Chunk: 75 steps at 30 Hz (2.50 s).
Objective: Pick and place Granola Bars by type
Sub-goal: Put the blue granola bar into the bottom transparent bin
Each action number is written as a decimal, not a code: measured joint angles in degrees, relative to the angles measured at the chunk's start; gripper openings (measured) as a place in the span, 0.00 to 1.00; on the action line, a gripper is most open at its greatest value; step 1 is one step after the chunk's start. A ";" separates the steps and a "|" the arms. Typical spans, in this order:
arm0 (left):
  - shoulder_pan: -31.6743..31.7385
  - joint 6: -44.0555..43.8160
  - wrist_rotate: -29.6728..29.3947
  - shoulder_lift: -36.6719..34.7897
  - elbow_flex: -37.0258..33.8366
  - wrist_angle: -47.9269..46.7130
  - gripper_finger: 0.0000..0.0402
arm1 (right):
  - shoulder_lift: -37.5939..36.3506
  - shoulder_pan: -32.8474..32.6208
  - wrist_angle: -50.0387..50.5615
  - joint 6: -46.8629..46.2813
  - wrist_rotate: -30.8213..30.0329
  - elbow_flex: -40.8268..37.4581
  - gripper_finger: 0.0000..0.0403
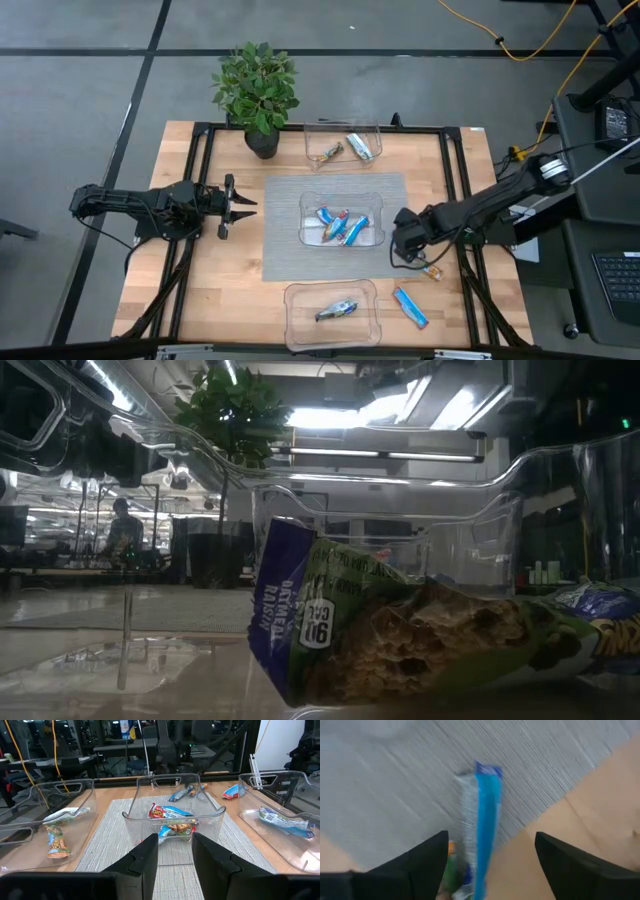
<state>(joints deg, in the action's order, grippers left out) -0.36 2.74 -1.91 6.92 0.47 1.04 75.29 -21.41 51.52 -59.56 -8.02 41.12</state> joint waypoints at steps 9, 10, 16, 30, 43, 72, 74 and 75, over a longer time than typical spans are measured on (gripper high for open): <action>0.00 0.00 0.01 0.00 0.00 0.00 0.28 | 0.87 0.00 -8.06 -0.81 4.20 -7.64 0.71; -0.01 0.00 0.00 0.00 0.00 0.00 0.28 | 0.87 0.00 -8.50 -0.61 4.82 -7.96 0.71; -0.02 0.00 0.02 -0.02 0.00 0.00 0.28 | 0.87 0.00 -9.75 -0.45 5.11 -8.35 0.60; 0.00 0.00 0.02 0.00 0.00 0.00 0.28 | 0.75 0.01 -9.80 -1.94 8.29 -8.32 0.17; -0.01 0.00 0.02 0.00 0.00 0.00 0.28 | -2.21 -1.10 6.31 -1.51 6.76 1.97 0.10; -0.01 0.00 0.00 0.00 0.00 0.00 0.28 | -6.65 -11.87 13.18 13.67 -13.28 27.11 0.08; -0.02 0.00 0.00 -0.02 0.00 0.00 0.28 | -6.75 -12.86 9.90 16.91 -13.18 27.11 0.07; -0.02 0.00 0.01 0.00 0.00 0.00 0.28 | -6.84 -13.43 7.97 18.84 -13.10 27.11 0.07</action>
<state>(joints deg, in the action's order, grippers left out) -0.38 2.74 -1.90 6.92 0.47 1.04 68.45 -34.84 59.49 -40.73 -21.12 68.23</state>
